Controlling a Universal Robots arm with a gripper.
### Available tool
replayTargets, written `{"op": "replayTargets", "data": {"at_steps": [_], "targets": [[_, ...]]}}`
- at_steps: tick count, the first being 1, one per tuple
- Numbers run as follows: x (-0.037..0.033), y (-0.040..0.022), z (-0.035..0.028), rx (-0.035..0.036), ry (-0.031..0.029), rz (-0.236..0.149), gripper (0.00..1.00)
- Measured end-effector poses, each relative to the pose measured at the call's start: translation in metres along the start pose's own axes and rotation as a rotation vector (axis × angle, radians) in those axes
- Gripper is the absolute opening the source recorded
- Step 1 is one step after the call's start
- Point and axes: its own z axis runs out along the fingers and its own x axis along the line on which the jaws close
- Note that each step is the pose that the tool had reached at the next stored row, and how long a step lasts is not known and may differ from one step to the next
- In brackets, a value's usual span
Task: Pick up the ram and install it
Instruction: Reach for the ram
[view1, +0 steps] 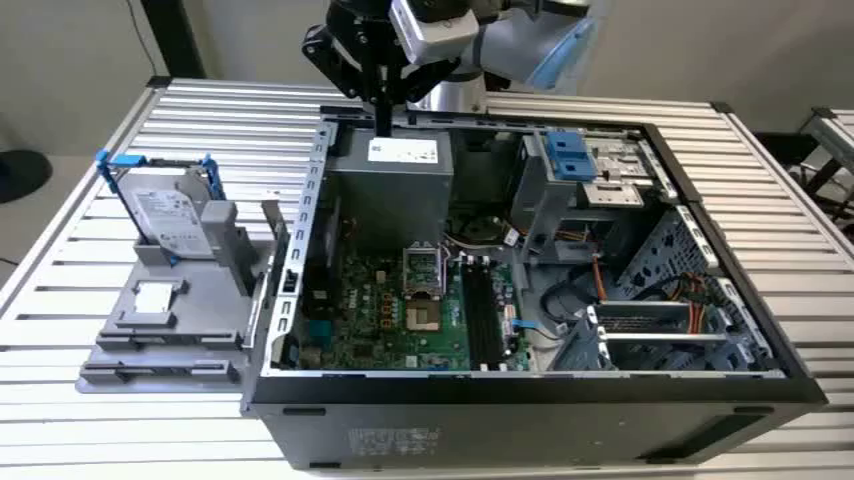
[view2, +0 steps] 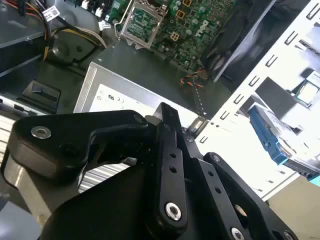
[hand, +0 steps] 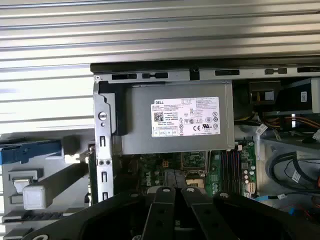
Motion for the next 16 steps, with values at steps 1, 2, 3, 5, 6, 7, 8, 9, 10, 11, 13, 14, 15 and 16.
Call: {"op": "replayTargets", "data": {"at_steps": [1,2,3,5,6,7,8,9,10,11,13,14,15,16], "targets": [[0.0000,0.0000,0.0000,-0.0001,0.0000,0.000,0.00],[0.0000,0.0000,0.0000,-0.0001,0.0000,0.000,0.00],[0.0000,0.0000,0.0000,-0.0001,0.0001,0.000,0.00],[0.0000,0.0000,0.0000,-0.0002,0.0000,0.000,0.00],[0.0000,0.0000,0.0000,-0.0003,0.0000,0.000,0.00],[0.0000,0.0000,0.0000,-0.0003,0.0001,0.000,0.00],[0.0000,0.0000,0.0000,-0.0004,0.0000,0.000,0.00],[0.0000,0.0000,0.0000,-0.0005,0.0000,0.000,0.00],[0.0000,0.0000,0.0000,-0.0005,0.0000,0.000,0.00],[0.0000,0.0000,0.0000,-0.0005,0.0001,0.000,0.00],[0.0000,0.0000,0.0000,-0.0007,0.0000,0.000,0.00],[0.0005,-0.0001,0.0000,-0.0006,0.0001,0.000,0.00],[0.0017,-0.0003,-0.0001,-0.0005,0.0001,0.000,0.00],[0.0032,-0.0003,-0.0001,-0.0005,0.0001,0.000,0.00]]}}
